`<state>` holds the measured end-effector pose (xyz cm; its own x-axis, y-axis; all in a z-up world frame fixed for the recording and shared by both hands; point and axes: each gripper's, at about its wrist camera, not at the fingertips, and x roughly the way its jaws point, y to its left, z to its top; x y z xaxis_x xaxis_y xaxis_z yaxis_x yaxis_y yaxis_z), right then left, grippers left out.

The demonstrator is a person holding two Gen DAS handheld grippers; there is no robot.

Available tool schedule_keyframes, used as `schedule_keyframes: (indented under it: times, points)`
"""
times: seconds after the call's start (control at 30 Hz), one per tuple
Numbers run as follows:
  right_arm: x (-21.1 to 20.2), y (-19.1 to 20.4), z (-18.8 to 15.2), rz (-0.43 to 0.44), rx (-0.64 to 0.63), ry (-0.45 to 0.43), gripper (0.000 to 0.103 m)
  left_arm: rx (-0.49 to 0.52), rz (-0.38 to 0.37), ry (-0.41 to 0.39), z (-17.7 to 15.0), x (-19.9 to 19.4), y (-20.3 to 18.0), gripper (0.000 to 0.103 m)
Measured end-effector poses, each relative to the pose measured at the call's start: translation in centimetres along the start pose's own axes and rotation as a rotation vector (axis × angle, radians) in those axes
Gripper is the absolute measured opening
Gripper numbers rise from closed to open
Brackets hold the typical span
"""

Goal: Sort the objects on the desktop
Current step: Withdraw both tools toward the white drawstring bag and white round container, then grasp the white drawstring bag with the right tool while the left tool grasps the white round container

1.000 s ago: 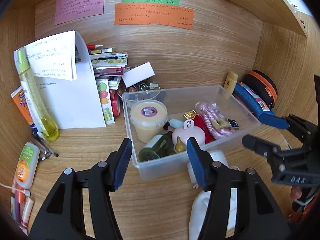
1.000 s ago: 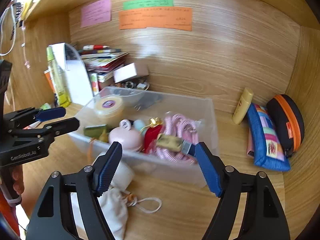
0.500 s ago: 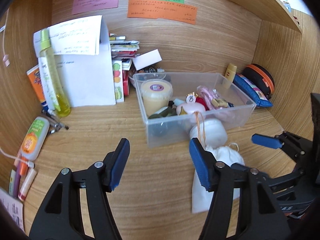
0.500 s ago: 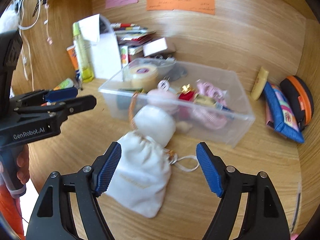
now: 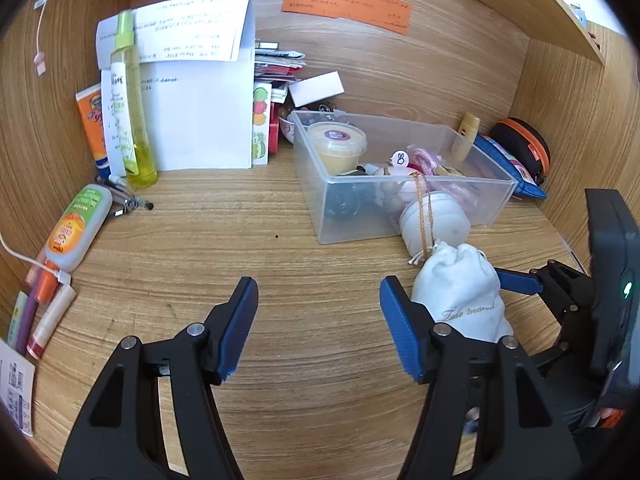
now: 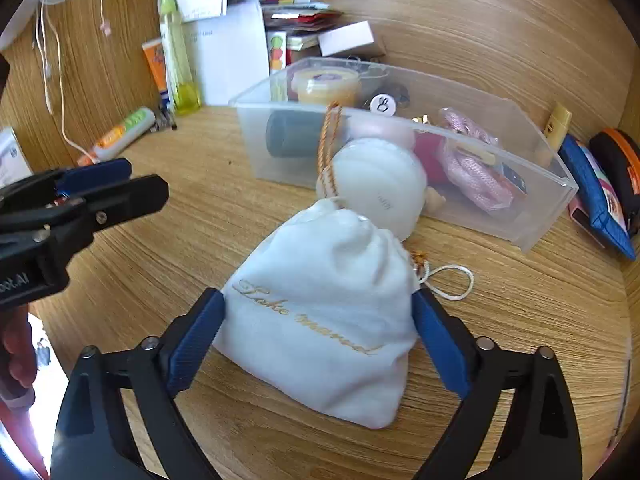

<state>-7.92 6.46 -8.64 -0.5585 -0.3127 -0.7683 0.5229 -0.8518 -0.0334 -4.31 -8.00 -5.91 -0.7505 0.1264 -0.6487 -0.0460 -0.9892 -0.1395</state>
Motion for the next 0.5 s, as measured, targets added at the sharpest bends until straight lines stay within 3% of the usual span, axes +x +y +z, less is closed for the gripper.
schedule_keyframes:
  times: [0.17, 0.3, 0.43, 0.5]
  points:
    - [0.8, 1.9, -0.1, -0.094, -0.097, 0.017, 0.100, -0.023, -0.012, 0.011, -0.5, 0.4, 0.8, 0.063]
    - [1.0, 1.1, -0.1, -0.064, -0.062, 0.029, 0.098, -0.032, -0.023, 0.023, -0.7, 0.9, 1.0, 0.063]
    - [1.0, 1.0, -0.2, -0.056, -0.058, 0.020, 0.084, -0.031, -0.031, 0.032, -0.6, 1.2, 0.8, 0.063]
    - [0.8, 0.8, -0.2, -0.048, -0.049, 0.016, 0.082, -0.030, -0.032, 0.034, -0.6, 1.3, 0.7, 0.063]
